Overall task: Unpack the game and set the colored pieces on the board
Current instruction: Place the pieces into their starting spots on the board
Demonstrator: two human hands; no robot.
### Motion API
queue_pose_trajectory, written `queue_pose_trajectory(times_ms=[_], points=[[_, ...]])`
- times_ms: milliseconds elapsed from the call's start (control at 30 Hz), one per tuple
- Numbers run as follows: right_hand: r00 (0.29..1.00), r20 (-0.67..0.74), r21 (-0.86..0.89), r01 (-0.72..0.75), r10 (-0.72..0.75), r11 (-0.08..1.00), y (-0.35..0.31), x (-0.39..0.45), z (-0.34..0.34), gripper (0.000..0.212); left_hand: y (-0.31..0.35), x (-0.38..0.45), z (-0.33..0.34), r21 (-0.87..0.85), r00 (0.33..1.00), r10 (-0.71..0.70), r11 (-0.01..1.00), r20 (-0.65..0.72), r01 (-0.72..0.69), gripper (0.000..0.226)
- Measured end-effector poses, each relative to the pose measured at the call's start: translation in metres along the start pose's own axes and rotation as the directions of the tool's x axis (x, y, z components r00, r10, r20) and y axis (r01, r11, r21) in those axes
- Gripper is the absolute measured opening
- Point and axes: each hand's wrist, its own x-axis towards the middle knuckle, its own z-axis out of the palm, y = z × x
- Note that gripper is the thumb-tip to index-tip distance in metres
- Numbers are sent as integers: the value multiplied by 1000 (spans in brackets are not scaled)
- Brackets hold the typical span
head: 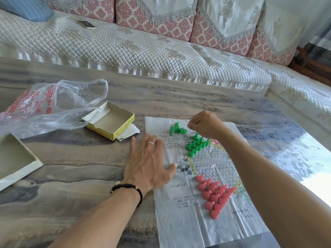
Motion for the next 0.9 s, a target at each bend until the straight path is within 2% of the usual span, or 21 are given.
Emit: queue_pose_trajectory(times_ms=[200, 500, 733, 900], points=[[988, 154, -91, 35, -21, 995, -19, 12, 8, 24, 1, 0, -1, 5, 1000, 4, 1000, -7, -4, 78], [985, 169, -62, -11, 21, 998, -25, 15, 13, 23, 1, 0, -2, 5, 1000, 3, 1000, -4, -3, 79], [992, 124, -46, 6, 0, 999, -22, 10, 15, 19, 2, -1, -3, -7, 1000, -1, 1000, 15, 1, 79], [998, -13, -2, 56, -56, 998, -20, 5, -1, 11, 3, -1, -4, -14, 1000, -2, 1000, 6, 2, 78]])
